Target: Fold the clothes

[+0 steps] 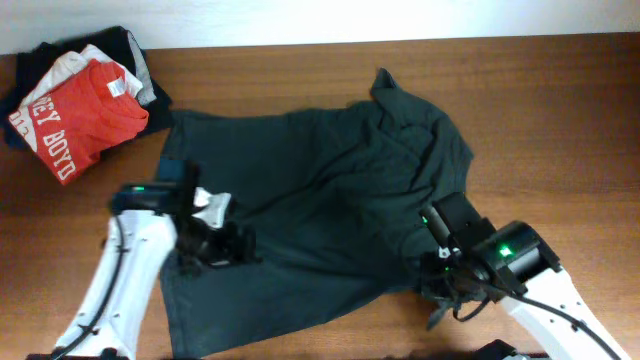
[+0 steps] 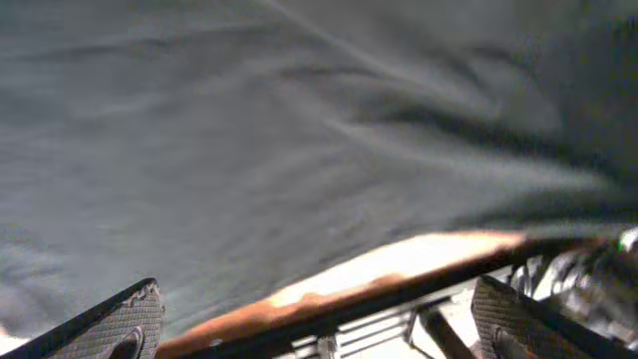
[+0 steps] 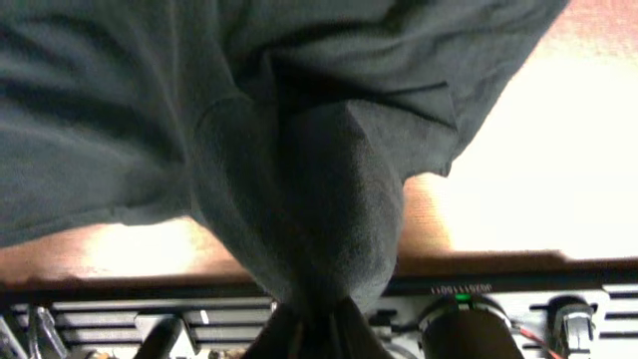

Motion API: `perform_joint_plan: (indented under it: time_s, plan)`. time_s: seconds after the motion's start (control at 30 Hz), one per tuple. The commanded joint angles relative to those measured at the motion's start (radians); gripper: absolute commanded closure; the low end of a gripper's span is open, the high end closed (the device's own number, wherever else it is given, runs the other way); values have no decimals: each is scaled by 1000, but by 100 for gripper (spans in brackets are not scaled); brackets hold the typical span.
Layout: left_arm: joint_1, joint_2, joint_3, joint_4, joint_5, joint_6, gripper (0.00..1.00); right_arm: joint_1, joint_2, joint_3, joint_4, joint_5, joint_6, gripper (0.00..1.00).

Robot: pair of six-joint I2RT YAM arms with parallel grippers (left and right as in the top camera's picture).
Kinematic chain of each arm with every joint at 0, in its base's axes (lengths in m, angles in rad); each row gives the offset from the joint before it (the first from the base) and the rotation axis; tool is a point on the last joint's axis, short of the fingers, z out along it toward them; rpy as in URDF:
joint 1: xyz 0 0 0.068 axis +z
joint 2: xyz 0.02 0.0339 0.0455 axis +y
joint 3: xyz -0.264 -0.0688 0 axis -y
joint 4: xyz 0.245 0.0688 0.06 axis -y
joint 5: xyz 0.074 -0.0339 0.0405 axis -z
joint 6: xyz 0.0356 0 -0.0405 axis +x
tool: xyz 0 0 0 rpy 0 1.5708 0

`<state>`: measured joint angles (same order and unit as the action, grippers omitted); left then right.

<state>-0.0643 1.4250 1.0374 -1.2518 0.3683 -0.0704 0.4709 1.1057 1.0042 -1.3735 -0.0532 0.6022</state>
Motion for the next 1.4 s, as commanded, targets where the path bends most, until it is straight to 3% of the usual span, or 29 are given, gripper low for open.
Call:
perform_joint_plan:
  time_s: [0.0,0.03,0.17,0.37,0.53,0.73,0.83,1.0,1.13,1.23,1.27,1.37]
  plan:
    - [-157,3,-6,9,29,-37,11,-9,40,17,32,5,4,89]
    - [-210,3,-6,18,28,-45,15,-9,52,17,45,5,4,89]
    - [-365,4,-6,29,25,-57,16,-58,89,17,67,5,-44,89]
    - [-527,66,-7,74,-134,-207,16,-394,92,27,34,-127,-294,93]
    - [-540,210,-7,66,-130,-206,16,-544,92,27,5,-176,-386,93]
    - [-636,249,-7,55,-163,-211,15,-545,92,27,40,-176,-385,91]
    - [-705,249,-7,78,-281,-341,15,-546,92,28,47,-176,-385,91]
    - [-705,250,-14,93,-283,-379,15,-655,106,126,17,-179,-392,91]
    - [-705,250,-97,221,-282,-540,15,-763,116,256,-63,-175,-430,91]
    - [-705,250,-159,272,-279,-597,15,-821,118,274,-63,-172,-431,91]
    - [-705,250,-169,270,-278,-596,1,-839,124,274,-64,-172,-439,91]
    - [-705,250,-179,264,-232,-596,1,-853,143,274,-66,-171,-457,91]
